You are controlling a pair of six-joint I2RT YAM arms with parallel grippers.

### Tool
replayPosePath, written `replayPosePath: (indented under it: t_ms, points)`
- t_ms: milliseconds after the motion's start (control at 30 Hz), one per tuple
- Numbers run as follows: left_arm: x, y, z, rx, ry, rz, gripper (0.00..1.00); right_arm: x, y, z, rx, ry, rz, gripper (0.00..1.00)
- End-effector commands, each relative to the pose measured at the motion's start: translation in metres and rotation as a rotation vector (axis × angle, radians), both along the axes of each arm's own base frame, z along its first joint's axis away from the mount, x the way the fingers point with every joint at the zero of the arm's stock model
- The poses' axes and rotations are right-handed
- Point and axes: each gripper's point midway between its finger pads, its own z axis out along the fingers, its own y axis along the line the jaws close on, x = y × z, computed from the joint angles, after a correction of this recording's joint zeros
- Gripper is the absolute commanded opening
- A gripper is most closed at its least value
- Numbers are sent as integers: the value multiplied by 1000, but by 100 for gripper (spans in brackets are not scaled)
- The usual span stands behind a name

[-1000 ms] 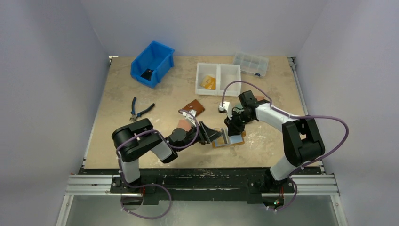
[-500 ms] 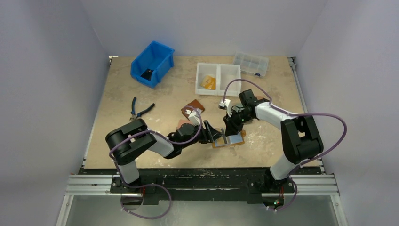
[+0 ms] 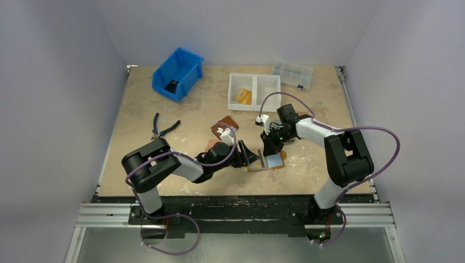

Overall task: Take the credit cards out of the card holder
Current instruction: Remove the credit card from the card holder.

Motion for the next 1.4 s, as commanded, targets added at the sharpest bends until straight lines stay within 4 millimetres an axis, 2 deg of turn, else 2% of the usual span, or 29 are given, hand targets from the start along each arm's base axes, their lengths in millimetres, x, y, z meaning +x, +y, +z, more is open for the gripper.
replayPosePath:
  t_ms: [0,167,367,533,967,1367]
  points:
    - [7,-8,23,-44,-42,0,55,19,0,4,-19,-41,-29,13]
    - [7,-7,22,-43,-39,1,55,19,0,2,-30,-45,-22,11]
    - [6,-5,21,-42,-35,5,54,22,7,26,27,-111,-3,11]
    - [6,-6,21,-46,-36,2,54,13,11,32,68,-104,36,11]
    - [5,-5,24,-52,-40,2,54,7,13,7,-5,-54,53,9]
    - [4,0,27,-57,-47,9,55,17,-10,-19,-169,-48,-10,8]
